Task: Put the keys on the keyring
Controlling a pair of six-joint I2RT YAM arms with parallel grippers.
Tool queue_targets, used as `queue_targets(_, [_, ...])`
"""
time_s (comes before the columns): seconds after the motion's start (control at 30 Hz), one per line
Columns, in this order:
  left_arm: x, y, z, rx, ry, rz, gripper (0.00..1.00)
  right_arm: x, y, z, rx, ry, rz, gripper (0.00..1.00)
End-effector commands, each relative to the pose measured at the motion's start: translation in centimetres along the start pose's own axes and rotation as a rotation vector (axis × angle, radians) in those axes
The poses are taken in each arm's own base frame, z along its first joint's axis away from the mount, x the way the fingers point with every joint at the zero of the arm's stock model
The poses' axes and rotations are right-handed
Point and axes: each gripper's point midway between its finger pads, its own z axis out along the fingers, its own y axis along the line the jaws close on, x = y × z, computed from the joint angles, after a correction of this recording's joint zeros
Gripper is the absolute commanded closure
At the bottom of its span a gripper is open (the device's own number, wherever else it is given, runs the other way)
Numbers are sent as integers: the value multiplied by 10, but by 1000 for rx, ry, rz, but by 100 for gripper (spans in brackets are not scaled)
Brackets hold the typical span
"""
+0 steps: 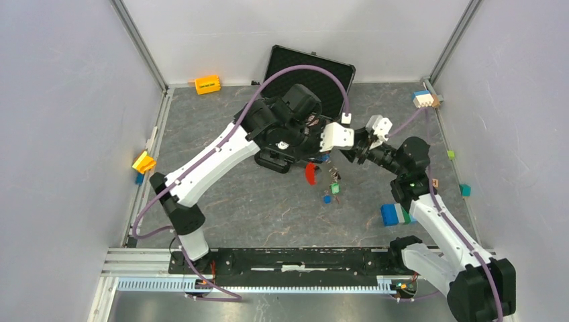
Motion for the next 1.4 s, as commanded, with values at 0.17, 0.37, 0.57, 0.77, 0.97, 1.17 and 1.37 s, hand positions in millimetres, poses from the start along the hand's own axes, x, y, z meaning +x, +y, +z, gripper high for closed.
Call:
queue_targets(0.17, [23,-10,29,32,16,-65,98,6,-63,-31,339,151,-119,58])
queue_targets(0.37, [120,-59,43,98,239,-101,98,18,-69,-33,362,176,-110,57])
queue_targets(0.57, [183,-91,37,126,415,-125,98,23,-71,-36,370,180,-101,57])
queue_targets(0.77, [227,-117,41,203,571,-177,98,31,-73,-38,378,187,-93,56])
queue_targets(0.97, [255,-135,47,267,669,-221,98,32,-74,-40,385,188,-94,56])
queue_targets(1.17, [289,-156,44,327,806,-261,98,33,-73,-39,378,188,-90,56])
queue_targets(1.37, [311,-165,41,374,920,-283,97,35,-71,-38,366,188,-80,56])
